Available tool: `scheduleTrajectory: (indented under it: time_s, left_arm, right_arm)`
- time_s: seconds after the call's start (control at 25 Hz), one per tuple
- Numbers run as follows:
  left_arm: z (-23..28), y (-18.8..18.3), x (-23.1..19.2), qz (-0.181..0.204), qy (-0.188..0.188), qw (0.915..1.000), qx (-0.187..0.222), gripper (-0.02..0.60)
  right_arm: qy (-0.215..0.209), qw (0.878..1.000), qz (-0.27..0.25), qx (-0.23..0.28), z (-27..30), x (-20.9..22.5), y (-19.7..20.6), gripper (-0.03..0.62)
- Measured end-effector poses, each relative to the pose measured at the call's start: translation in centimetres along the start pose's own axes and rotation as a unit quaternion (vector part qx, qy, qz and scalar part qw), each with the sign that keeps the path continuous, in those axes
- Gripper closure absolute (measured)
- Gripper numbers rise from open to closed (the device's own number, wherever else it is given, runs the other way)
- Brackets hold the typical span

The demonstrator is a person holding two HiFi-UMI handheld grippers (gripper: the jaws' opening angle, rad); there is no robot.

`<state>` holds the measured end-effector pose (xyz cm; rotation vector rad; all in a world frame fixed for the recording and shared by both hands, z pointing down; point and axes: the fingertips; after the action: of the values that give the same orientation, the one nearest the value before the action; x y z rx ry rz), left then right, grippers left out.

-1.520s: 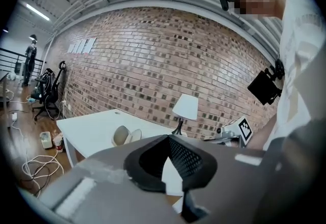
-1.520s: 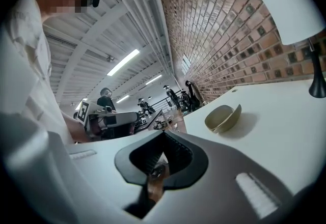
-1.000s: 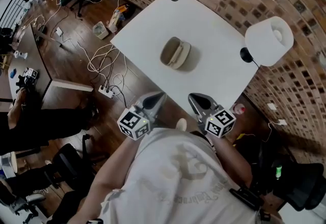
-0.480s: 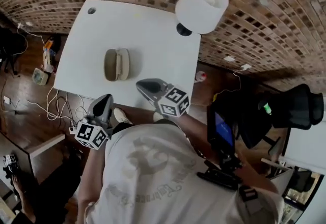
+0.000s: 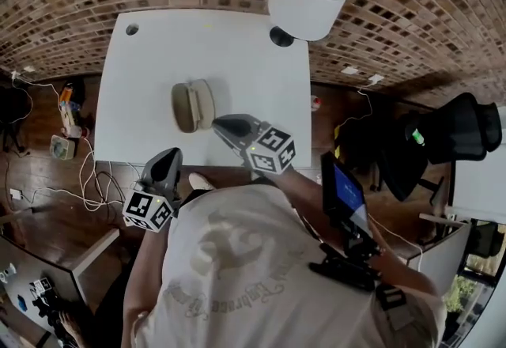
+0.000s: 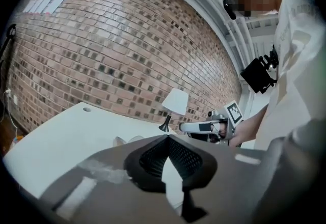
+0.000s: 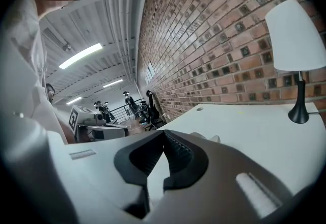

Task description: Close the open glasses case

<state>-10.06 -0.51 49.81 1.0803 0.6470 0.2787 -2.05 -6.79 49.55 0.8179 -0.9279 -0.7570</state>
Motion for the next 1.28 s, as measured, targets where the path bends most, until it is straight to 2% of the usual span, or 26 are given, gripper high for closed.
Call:
scheduleTrajectory:
  time_s: [0.16, 0.32, 0.64, 0.96, 1.28]
  left_arm:
    - [0.0, 0.3, 0.1, 0.005, 0.031, 0.9994, -0.011, 0.575]
    - [-0.7, -0.1, -1.0, 0.009, 0.044, 0.9990, -0.009, 0.575]
    - [-1.8, 1.2, -2.3, -0.021, 0.040, 0.9989, -0.012, 0.575]
    - [-1.0, 1.8, -2.9, -0.040, 0.017, 0.9988, -0.021, 0.575]
    - [2.4, -1.6, -3.1, -0.005, 0.020, 0.9991, -0.037, 0.575]
  right_arm:
    - [0.022, 1.000, 0.011, 0.006, 0.3, -0.4, 0.3, 0.586]
    - [0.036, 0.999, 0.014, 0.008, 1.1, -1.1, 0.7, 0.586]
    - [0.059, 0.997, 0.041, -0.009, 1.7, -0.9, 2.0, 0.586]
    - [0.049, 0.996, 0.069, -0.021, 2.5, 1.7, 2.8, 0.586]
    - [0.053, 0.993, 0.104, 0.003, 2.6, 5.1, 1.8, 0.586]
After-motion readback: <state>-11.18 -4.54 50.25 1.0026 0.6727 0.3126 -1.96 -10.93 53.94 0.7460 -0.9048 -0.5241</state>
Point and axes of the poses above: the fingertips, and each gripper's own axes: z forward along the fingers, x to its right, y out of its underside, and after that the axes turned 6 degrees about -x, right-handed
